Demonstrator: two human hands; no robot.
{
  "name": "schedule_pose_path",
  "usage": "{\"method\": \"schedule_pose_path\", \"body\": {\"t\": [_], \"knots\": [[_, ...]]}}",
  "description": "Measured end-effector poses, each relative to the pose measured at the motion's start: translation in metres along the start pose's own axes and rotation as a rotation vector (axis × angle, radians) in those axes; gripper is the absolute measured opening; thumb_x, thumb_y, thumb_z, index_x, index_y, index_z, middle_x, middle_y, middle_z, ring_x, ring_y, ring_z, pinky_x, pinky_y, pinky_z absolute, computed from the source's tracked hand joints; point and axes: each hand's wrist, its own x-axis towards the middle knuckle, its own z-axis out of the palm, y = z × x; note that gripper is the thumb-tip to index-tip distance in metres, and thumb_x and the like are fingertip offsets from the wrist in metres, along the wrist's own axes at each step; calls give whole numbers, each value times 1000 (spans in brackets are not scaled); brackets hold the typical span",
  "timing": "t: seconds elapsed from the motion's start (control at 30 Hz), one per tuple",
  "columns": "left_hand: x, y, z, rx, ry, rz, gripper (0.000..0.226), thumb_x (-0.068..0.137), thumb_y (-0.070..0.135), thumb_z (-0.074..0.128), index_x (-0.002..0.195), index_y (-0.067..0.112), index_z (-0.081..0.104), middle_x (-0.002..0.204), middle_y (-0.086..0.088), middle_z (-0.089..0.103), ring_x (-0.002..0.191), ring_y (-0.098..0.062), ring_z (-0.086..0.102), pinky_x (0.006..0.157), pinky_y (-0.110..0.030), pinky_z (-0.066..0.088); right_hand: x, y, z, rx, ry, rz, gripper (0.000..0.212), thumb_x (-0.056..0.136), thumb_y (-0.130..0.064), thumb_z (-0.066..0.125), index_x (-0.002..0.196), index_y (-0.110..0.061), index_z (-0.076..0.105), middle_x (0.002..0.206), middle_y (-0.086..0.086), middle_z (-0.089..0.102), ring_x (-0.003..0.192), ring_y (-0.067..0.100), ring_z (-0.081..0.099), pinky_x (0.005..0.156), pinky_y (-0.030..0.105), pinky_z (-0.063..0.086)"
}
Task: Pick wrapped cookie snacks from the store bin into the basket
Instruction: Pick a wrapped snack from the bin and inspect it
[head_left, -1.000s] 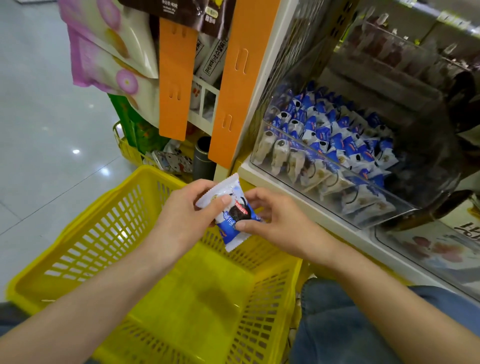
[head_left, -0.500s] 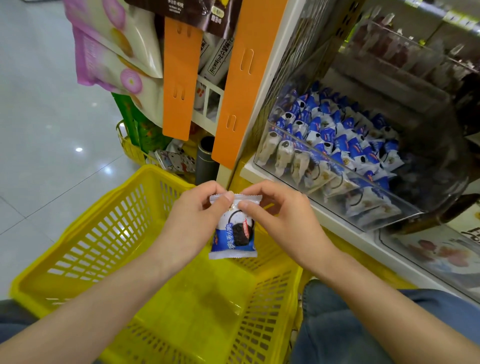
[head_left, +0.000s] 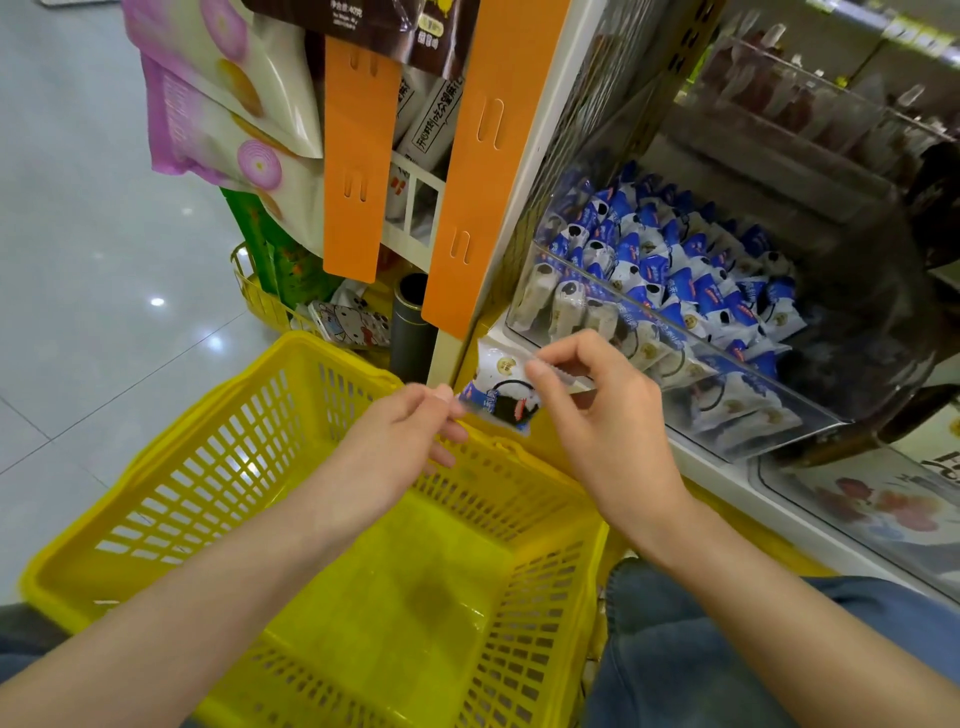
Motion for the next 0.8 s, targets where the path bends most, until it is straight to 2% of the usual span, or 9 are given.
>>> {"method": "schedule_pose_path", "body": {"t": [0.1, 0.2, 0.33, 0.4, 0.47, 0.53, 0.6, 0.67, 0.8], "knots": [[-4, 7, 1, -220, -159, -181, 41, 97, 44, 25, 91, 22, 59, 85, -2, 70, 79, -17, 66, 73, -29, 50, -6, -2, 1, -51, -93, -127, 8, 90, -21, 57, 90, -16, 63, 89, -5, 61, 86, 7, 57, 74, 29, 50], [-4, 6, -2, -429, -131, -179, 45, 92, 48, 35, 99, 16, 65, 90, -4, 74, 83, -17, 70, 73, -30, 53, -14, -3, 6, -208, -154, -301, 11, 87, -19, 59, 89, -11, 67, 94, 1, 64, 91, 19, 59, 73, 36, 50], [-7, 7, -1, -500, 14, -69, 23, 93, 19, 51, 109, 7, 63, 88, -3, 74, 76, -12, 69, 66, -26, 56, -16, -5, 9, -274, -193, -449, 22, 88, -26, 53, 90, -10, 68, 97, 3, 64, 94, 13, 52, 76, 24, 44], [-7, 6, 0, -449, 96, -24, 23, 92, 9, 51, 114, 8, 59, 92, -6, 72, 77, -14, 68, 69, -27, 54, -16, -7, 10, -238, -204, -313, 21, 90, -30, 53, 96, -14, 64, 97, -2, 61, 92, 10, 52, 77, 25, 45], [-7, 5, -1, -423, 131, 7, 24, 92, 6, 49, 115, 9, 57, 93, -6, 71, 78, -15, 67, 69, -26, 53, -12, -7, 11, -124, -202, -34, 19, 92, -32, 51, 107, -21, 56, 96, -9, 57, 89, 5, 54, 78, 30, 47], [-7, 5, -1, -409, 93, 31, 23, 93, 5, 47, 112, 12, 59, 92, -3, 72, 79, -14, 68, 69, -26, 53, -6, -6, 11, 123, -261, 274, 24, 94, -31, 46, 116, -22, 50, 101, -8, 59, 89, 5, 57, 82, 32, 51], [-7, 3, 1, -387, 5, 36, 23, 94, 5, 46, 109, 15, 60, 93, -3, 73, 83, -16, 69, 74, -30, 55, -2, -5, 12, 485, -355, 499, 26, 97, -27, 41, 117, -15, 52, 106, 2, 65, 85, 10, 63, 75, 26, 55], [-6, 0, 3, -352, -41, 27, 22, 94, 5, 45, 107, 14, 60, 91, -4, 73, 84, -19, 68, 77, -33, 54, -1, -7, 12, 627, -397, 553, 29, 99, -23, 38, 113, -9, 58, 102, 8, 68, 80, 11, 64, 66, 19, 54], [0, -8, 3, -63, 125, 177, 29, 91, 0, 50, 109, 23, 44, 95, 11, 56, 84, 0, 55, 68, -12, 45, -3, -8, 18, 639, -365, 506, 21, 97, -13, 43, 112, -4, 55, 101, 11, 64, 74, 7, 63, 62, 19, 55]]}}
